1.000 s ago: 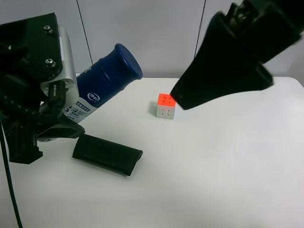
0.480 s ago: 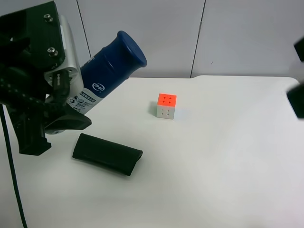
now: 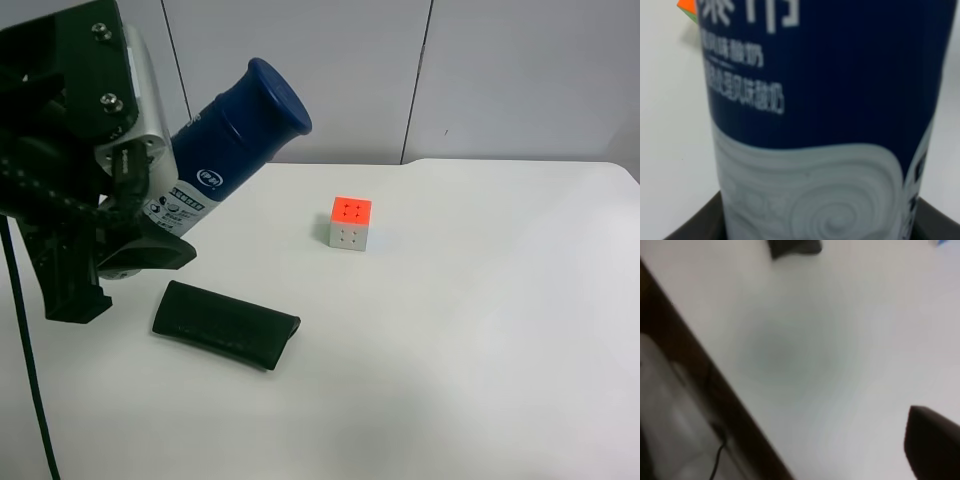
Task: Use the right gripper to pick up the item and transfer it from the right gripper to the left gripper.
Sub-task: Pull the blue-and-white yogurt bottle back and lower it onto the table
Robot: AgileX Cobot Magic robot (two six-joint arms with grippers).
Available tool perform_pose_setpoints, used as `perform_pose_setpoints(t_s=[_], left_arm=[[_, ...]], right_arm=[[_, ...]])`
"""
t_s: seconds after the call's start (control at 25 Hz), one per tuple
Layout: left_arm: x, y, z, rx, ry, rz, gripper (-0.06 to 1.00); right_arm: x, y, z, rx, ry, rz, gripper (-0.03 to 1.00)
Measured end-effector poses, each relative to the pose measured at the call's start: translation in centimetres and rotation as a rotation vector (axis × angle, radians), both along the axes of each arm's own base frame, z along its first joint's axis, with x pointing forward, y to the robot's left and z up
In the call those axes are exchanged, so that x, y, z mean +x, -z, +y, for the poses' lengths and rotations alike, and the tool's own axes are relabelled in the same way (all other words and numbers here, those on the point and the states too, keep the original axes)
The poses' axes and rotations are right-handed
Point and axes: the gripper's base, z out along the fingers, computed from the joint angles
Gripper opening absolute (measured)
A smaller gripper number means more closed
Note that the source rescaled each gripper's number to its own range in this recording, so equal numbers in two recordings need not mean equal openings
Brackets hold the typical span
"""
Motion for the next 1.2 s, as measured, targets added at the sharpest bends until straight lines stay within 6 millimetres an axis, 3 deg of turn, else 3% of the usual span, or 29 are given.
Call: perform_pose_setpoints(t_s=[0.28, 0.96, 1.2], left_arm=[[0.0, 0.0, 0.0, -0.003, -0.003, 0.002, 0.0], [0.0, 0.0, 0.0, -0.004, -0.003, 0.002, 0.0], [0.1, -0.1, -0.1, -0.014, -0.004, -0.007, 0.0]], right_arm=[[-0.3, 3.1, -2.0, 0.061, 0.192, -0.066, 1.0], [-0.5, 3.2, -2.5, 0.089, 0.243, -0.087, 1.0], [-1.0, 3.1, -3.1, 0.116, 0.459, -0.138, 1.0]])
